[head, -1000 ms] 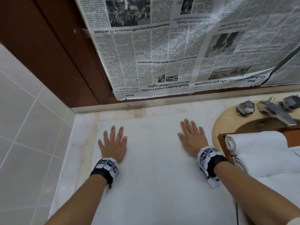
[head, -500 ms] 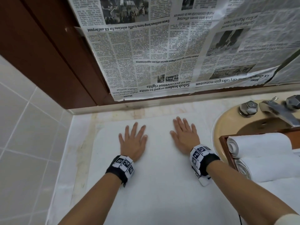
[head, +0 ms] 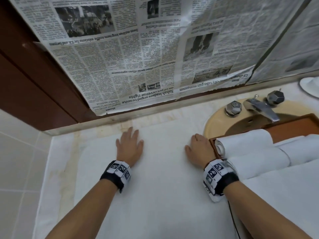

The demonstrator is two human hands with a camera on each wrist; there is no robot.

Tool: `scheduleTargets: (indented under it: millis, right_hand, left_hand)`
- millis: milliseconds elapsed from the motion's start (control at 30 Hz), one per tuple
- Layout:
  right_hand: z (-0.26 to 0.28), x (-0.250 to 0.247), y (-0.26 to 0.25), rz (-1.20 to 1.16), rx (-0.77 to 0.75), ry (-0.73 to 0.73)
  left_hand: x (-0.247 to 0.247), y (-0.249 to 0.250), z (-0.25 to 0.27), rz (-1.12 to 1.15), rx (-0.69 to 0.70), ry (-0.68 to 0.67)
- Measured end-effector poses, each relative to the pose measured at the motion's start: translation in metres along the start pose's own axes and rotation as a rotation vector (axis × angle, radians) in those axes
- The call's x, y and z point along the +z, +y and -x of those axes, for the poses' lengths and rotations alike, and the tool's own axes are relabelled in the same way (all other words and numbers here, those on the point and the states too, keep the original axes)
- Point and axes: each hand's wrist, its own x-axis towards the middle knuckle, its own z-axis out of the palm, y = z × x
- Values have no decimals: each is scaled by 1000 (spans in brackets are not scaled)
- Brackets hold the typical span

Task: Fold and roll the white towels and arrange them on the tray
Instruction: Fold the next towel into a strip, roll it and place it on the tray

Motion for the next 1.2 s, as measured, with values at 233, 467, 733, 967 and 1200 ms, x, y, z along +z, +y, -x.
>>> scheduleTargets:
  millis: [233,467,733,967,1200]
  right_hand:
    - [51,31,18,-10,-6,73]
    - [77,35,22,-109,99,125]
    - [70,40,21,-265,175,47]
    - [71,24,33,-482,193,87]
    - [80,22,30,-689,123,186]
  left_hand:
    - [20,134,-33,26,434,-98]
    - [45,182,-52,-70,514,-153]
    - [49,184,-54,-59,497,-127]
    - [46,174,-45,363,401,-98]
    - [41,186,-37,413,166,-124]
